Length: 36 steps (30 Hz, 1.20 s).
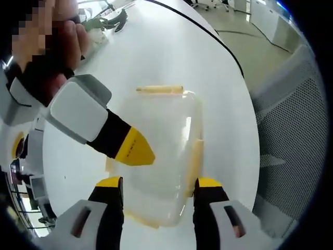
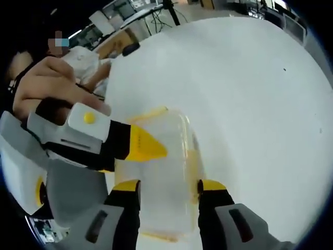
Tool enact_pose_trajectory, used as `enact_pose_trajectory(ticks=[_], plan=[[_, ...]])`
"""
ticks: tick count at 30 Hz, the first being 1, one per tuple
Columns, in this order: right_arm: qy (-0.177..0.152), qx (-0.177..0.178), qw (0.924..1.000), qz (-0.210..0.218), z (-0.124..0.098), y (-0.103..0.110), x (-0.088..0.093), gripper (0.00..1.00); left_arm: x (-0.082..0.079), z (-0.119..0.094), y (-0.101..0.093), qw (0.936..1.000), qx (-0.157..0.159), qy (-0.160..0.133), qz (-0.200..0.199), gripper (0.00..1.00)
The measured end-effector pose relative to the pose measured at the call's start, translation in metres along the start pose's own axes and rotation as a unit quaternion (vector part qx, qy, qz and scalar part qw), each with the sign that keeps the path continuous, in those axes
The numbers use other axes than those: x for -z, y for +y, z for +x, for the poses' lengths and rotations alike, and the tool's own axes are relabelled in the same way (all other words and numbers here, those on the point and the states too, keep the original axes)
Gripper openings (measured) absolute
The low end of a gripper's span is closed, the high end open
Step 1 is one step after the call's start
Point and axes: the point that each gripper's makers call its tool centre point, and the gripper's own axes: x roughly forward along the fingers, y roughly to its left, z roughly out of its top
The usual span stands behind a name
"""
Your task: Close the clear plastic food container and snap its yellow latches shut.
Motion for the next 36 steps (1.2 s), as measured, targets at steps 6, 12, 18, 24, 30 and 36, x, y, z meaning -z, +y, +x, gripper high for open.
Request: enact_pose_trajectory(ticks=[6,12,18,24,30,36], plan=[[0.003,-0.004,1.0000,-0.009,-0.0003,-0.0005,0.0001,0.43,0.0001,0.0010,0.0005,1.0000,-0.004,0.007,-0.003,0.53],[0.006,-0.009,0.9997,-0.024,-0.0006,0.0000,-0.0008,0.43,-0.0006,0.0007,0.0003,0.9998,-0.008,0.016,-0.013,0.53],[0.004,-0.010,0.9997,-0.022,-0.0009,-0.0004,-0.0009,0.43,0.0003,0.0001,0.0003,0.9998,-0.007,0.016,-0.007,0.53],[0.000,-0.007,0.9996,-0.029,-0.0010,0.0001,-0.0021,0.43,-0.0002,0.0013,0.0002,0.9997,-0.009,0.021,-0.011,0.54],[0.007,-0.004,0.9989,-0.047,-0.0015,0.0011,-0.0041,0.43,-0.0008,0.0011,-0.0011,0.9992,-0.012,0.035,-0.014,0.54],[-0.003,0.004,0.9988,-0.050,-0.0038,0.0014,-0.0040,0.43,0.0015,-0.0012,-0.0003,0.9995,0.000,0.031,0.010,0.55]])
